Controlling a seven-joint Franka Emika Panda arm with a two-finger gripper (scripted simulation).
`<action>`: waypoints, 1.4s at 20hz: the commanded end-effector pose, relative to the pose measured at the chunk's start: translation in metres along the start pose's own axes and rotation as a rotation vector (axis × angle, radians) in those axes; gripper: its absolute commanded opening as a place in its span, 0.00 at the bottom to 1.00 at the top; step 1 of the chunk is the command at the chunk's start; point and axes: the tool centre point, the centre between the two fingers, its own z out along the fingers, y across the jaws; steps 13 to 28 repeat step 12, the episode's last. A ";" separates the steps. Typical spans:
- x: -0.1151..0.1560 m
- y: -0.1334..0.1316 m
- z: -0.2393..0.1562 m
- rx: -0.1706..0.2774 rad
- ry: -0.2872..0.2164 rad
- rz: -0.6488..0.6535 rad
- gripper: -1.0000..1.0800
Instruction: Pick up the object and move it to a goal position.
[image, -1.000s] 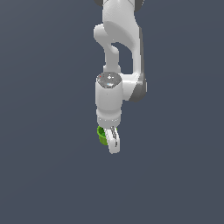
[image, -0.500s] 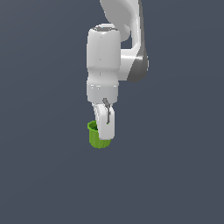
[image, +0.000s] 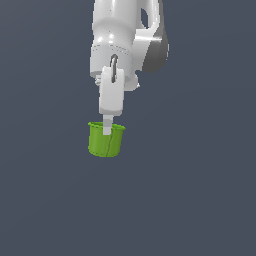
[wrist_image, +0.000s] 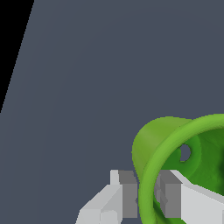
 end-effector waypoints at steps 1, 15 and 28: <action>0.005 -0.009 -0.013 0.038 0.013 0.006 0.00; 0.008 -0.015 -0.024 0.067 0.027 0.010 0.00; 0.008 -0.015 -0.024 0.067 0.027 0.010 0.00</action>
